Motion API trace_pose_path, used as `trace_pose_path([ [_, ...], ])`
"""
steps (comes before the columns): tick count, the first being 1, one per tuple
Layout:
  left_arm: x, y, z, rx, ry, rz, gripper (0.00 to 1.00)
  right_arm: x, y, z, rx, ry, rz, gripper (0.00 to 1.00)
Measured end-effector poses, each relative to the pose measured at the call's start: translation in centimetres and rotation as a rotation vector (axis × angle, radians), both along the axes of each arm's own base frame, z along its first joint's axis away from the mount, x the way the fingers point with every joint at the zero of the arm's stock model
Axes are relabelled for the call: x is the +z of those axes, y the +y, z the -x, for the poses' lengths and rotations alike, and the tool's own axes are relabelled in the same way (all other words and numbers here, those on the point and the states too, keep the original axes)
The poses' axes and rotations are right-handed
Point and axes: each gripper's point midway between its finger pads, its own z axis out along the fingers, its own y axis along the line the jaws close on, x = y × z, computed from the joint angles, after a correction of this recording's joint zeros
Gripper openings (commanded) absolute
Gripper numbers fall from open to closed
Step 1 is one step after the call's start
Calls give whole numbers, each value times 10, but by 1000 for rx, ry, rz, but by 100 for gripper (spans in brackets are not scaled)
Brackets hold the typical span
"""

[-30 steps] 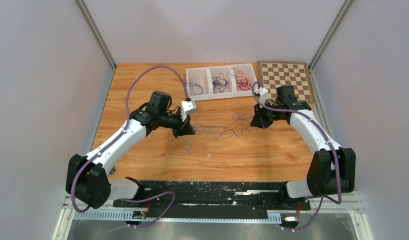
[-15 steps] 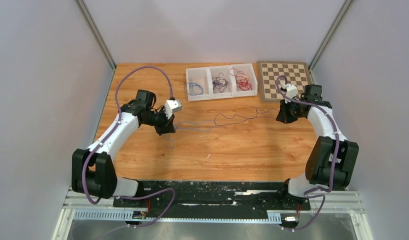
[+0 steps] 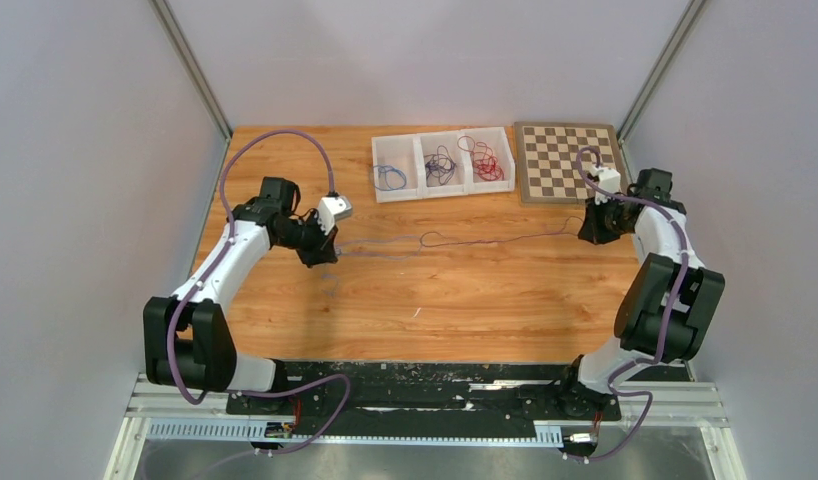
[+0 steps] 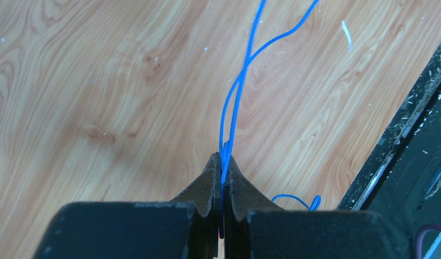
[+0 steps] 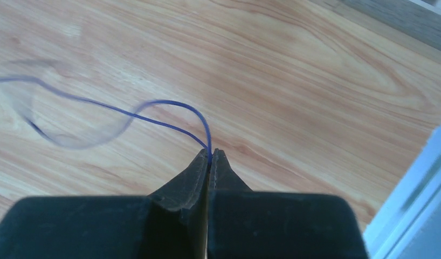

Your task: Untangle the cables

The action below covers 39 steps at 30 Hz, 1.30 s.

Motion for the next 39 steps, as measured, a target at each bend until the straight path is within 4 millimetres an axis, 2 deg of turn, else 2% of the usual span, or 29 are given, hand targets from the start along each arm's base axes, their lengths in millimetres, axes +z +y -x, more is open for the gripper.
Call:
trace_pose_path([
  [6, -4, 20, -3, 44, 3, -34, 0, -1, -30, 1, -47, -8, 35, 0],
  [12, -5, 28, -2, 50, 0, -63, 0, 4, -51, 0, -61, -27, 64, 0],
  [17, -5, 35, -2, 59, -7, -77, 0, 13, -76, -2, -101, -52, 78, 0],
  [30, -6, 41, -2, 67, -2, -79, 0, 3, -91, 21, -131, -7, 1, 0],
  [36, -8, 58, -5, 109, -5, -115, 0, 6, -109, 24, -152, -21, 40, 0],
  [39, -9, 61, -4, 112, -3, -121, 0, 5, -112, 25, -152, -23, 44, 0],
])
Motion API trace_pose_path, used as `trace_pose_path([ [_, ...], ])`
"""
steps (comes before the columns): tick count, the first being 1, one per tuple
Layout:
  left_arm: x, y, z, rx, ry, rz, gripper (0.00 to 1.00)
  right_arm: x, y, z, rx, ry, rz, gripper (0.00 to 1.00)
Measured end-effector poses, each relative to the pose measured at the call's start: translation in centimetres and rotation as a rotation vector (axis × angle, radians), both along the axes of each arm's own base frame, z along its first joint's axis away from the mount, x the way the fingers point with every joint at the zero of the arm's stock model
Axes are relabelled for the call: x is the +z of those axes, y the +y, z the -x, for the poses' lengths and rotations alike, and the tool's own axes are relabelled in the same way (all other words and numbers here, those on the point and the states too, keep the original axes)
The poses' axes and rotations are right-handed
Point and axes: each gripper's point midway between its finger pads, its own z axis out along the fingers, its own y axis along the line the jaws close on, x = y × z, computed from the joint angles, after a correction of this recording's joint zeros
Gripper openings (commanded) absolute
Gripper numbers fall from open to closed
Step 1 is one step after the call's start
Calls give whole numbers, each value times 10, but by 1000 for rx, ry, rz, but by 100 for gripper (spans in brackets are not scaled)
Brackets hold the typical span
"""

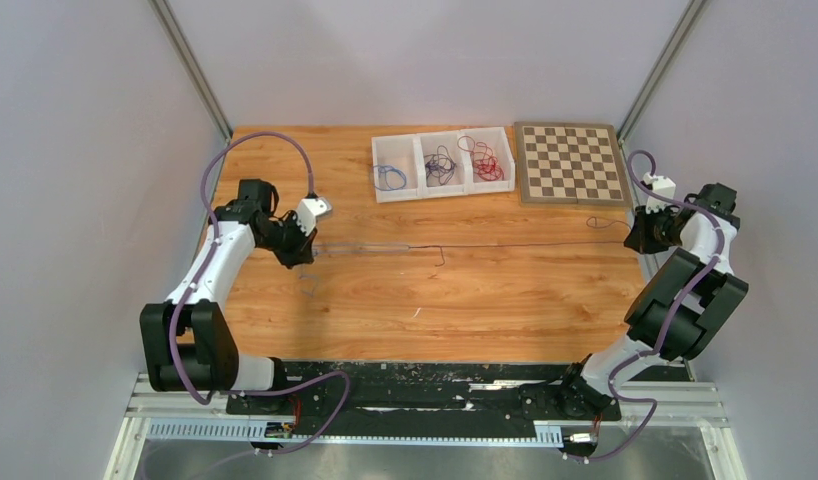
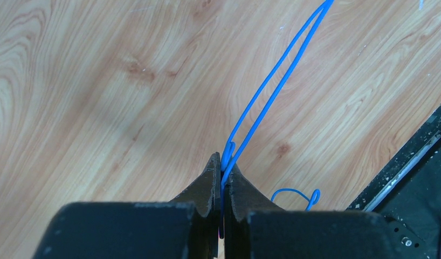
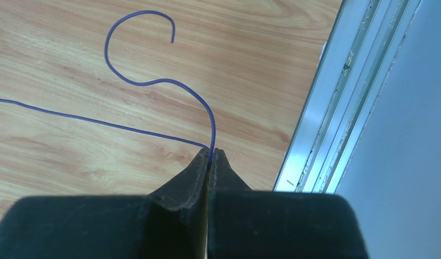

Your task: Untangle the cables

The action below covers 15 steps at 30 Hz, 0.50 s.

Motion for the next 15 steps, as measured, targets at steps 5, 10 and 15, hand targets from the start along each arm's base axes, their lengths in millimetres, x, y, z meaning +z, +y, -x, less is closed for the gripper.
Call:
trace_pose_path([
  [5, -2, 12, 0, 35, 12, -4, 0, 0, 0, 0, 5, -1, 3, 0],
  [10, -10, 26, 0, 73, 42, -10, 0, 2, -2, -1, 11, -4, 9, 0],
  [15, -19, 36, 1, 101, 79, -17, 0, 3, -2, -2, 13, -7, 11, 0],
])
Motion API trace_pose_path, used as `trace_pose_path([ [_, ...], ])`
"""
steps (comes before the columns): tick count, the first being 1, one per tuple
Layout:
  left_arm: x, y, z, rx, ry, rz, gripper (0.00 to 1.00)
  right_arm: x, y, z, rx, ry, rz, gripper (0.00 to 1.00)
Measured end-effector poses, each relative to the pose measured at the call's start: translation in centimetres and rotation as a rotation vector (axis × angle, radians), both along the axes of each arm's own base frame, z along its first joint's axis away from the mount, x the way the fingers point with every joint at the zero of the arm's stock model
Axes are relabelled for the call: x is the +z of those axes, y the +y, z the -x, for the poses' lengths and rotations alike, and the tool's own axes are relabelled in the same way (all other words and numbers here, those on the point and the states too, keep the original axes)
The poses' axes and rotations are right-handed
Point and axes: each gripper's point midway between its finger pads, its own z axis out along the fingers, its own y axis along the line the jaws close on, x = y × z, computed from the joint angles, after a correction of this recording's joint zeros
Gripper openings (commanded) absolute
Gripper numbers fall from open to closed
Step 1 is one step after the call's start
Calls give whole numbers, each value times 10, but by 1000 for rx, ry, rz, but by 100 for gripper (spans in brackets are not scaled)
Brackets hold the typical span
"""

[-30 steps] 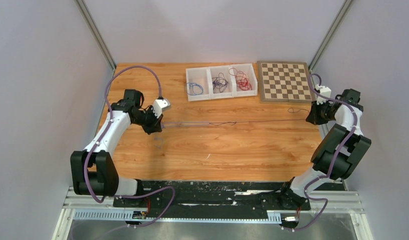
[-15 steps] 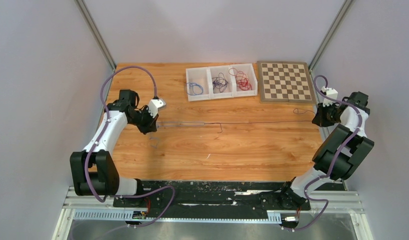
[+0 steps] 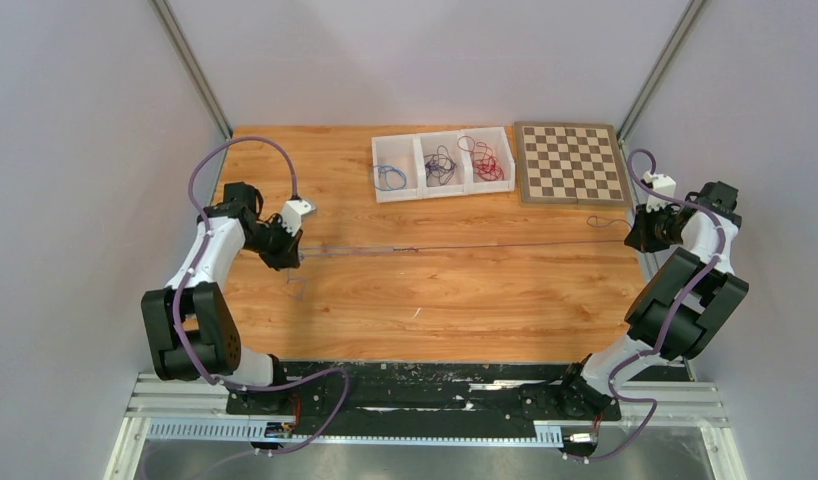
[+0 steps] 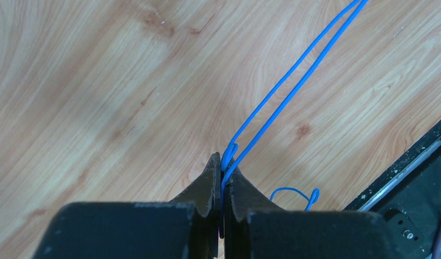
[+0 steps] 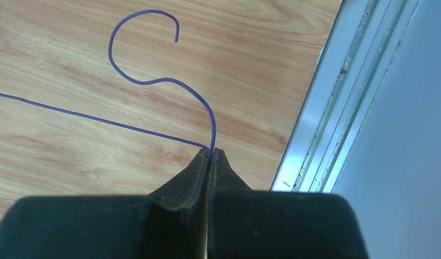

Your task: Untangle the cables

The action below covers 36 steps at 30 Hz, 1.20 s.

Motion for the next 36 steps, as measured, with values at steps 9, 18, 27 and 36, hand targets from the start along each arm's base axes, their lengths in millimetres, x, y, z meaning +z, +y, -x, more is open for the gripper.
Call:
trace_pose_path([
  [9, -15, 25, 2, 81, 72, -7, 0, 2, 1, 1, 6, 0, -11, 0],
  [18, 22, -69, 1, -80, 39, 141, 0, 32, 69, -15, 163, -60, -117, 0],
  [27, 66, -105, -16, -25, -13, 280, 0, 62, 105, -18, 235, -118, -198, 0],
  [36, 99, -138, -24, -16, -66, 340, 50, 61, 131, -11, 267, -96, -273, 0],
])
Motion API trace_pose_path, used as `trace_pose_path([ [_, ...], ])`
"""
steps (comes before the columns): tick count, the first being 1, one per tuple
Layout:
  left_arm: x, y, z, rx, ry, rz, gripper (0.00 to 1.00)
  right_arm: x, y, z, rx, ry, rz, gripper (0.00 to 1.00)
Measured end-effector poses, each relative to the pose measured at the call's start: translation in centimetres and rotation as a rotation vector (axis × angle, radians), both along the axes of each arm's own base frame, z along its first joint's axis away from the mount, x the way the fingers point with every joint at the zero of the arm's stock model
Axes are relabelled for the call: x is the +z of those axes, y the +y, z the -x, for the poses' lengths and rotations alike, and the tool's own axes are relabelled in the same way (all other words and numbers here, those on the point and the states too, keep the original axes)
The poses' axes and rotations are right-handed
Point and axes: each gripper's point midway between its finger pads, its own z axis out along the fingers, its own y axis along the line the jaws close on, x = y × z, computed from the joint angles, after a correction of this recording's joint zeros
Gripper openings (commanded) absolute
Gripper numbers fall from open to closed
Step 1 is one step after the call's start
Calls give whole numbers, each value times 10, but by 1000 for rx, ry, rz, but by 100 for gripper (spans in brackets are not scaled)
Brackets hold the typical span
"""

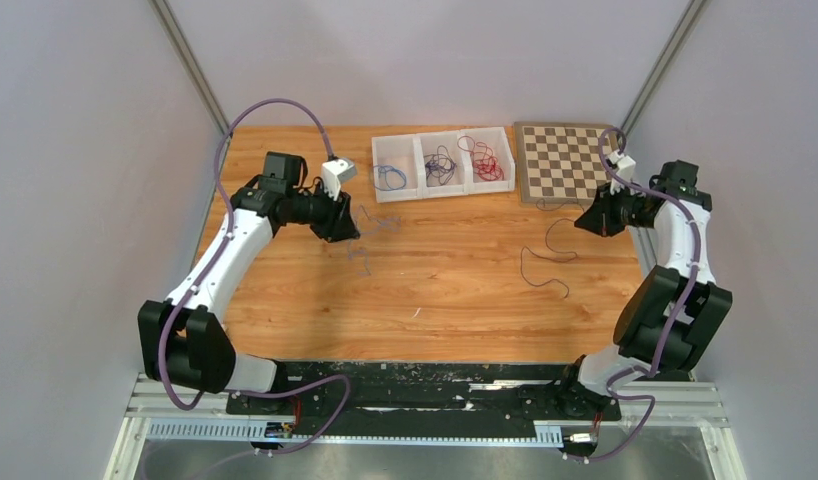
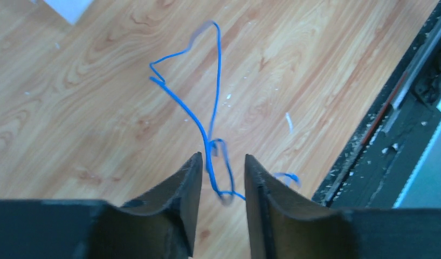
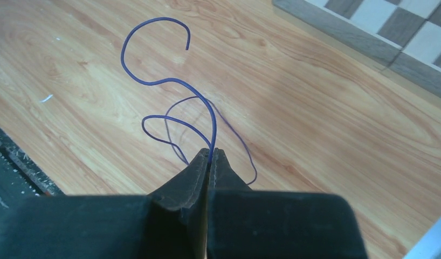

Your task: Untangle the cables

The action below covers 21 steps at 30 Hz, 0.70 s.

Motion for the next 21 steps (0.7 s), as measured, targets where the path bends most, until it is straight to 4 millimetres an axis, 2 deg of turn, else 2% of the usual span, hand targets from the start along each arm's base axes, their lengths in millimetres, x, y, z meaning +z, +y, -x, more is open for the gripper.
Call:
trace_pose_path([
  [2, -1, -7, 4, -17, -4, -7, 70, -1, 10, 4, 20, 9, -10, 0],
  [4, -6, -10, 8, -32, -3, -18, 78, -2, 18, 6, 42, 13, -16, 0],
  [10, -39, -4, 22, -32, 69, -70, 86, -8, 51, 20, 123, 46, -40, 0],
  [13, -48, -2, 21, -26, 84, -81, 89, -9, 71, 26, 179, 60, -55, 0],
  [14, -49, -4, 19, -28, 79, -78, 93, -7, 78, 27, 199, 57, -62, 0],
  [17, -46, -13, 15, -53, 52, -53, 99, 5, 100, 29, 257, 41, -95, 0],
  [21, -27, -50, 15, -165, -55, 20, 100, 51, 130, 17, 326, -47, -152, 0],
])
